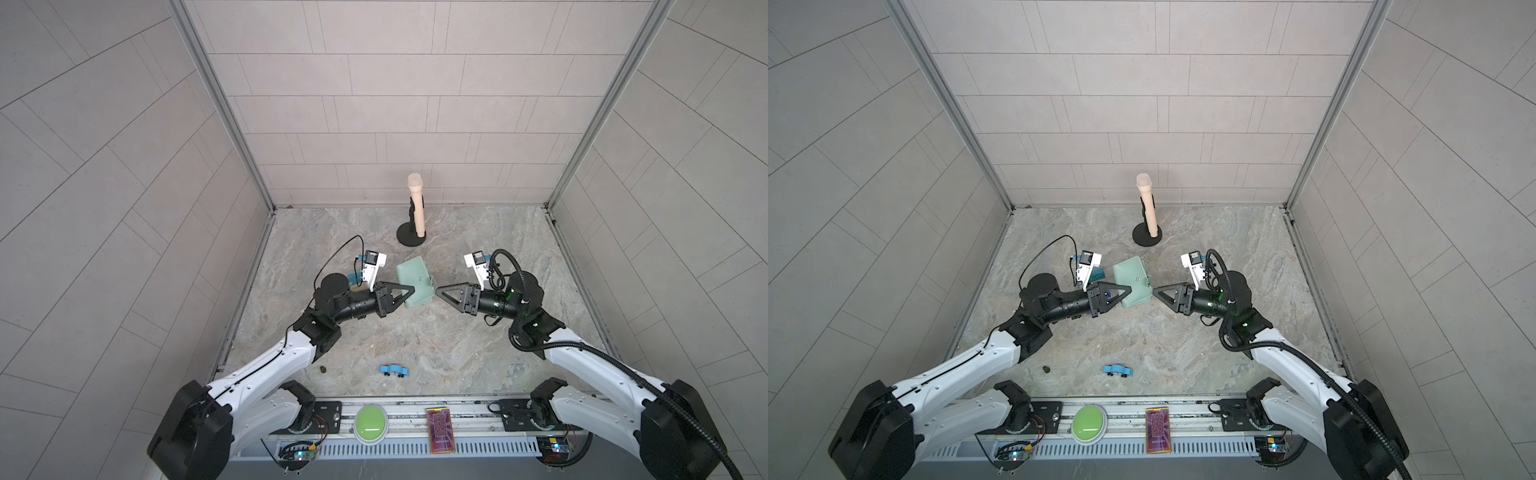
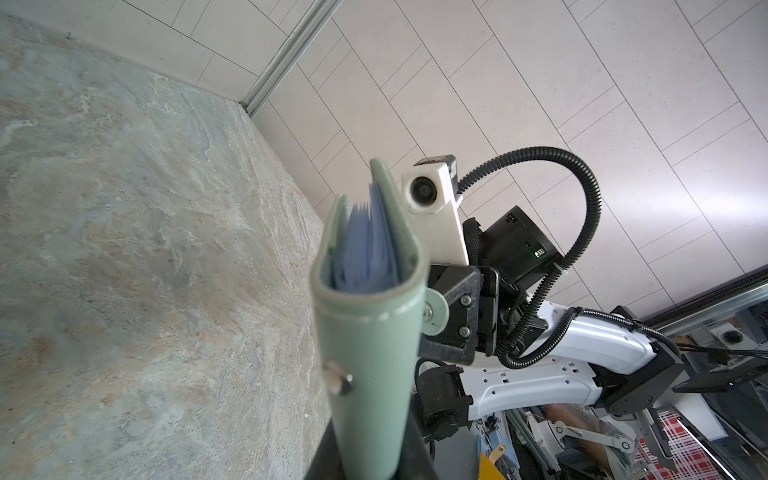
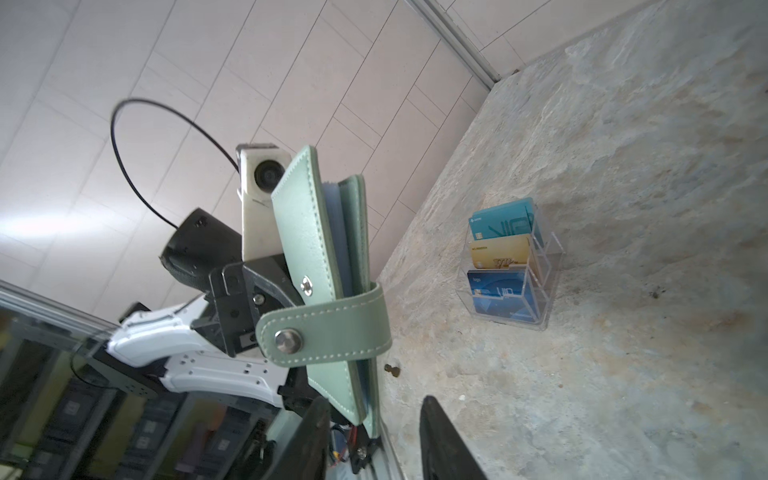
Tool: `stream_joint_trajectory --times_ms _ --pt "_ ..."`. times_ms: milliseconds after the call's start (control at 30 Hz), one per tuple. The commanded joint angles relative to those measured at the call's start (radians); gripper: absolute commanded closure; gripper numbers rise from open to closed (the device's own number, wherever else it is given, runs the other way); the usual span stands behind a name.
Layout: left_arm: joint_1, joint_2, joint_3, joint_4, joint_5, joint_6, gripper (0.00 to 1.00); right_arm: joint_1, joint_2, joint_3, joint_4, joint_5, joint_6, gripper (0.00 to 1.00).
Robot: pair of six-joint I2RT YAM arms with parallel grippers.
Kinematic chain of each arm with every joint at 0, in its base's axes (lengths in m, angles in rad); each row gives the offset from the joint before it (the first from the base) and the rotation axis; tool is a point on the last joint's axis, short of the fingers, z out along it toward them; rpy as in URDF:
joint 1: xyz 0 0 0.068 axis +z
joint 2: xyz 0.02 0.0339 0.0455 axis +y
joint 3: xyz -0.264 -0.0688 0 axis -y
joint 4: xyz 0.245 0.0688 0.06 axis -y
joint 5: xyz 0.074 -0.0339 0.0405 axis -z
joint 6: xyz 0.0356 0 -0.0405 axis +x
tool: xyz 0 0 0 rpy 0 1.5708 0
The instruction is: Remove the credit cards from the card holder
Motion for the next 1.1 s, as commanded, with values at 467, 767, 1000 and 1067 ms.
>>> stream_joint_trajectory --times_ms 467,767,1000,1067 --pt "0.004 -0.006 0.041 0.025 0.053 -0.002 0.91 0.050 0.041 0.121 -0.152 0.106 -0.139 0.40" --pt "0.004 -0.025 0.040 0.015 0.060 0.000 0.91 0.041 0.085 0.139 -0.089 0.183 -0.084 0.51" --pt "0.004 -0.030 0.039 0.013 0.068 0.004 0.91 -0.006 0.061 0.094 -0.016 0.202 -0.017 0.56" --pt "0.004 -0.026 0.038 0.023 0.074 -0.001 0.90 -0.013 0.065 0.088 0.011 0.182 0.004 0.57"
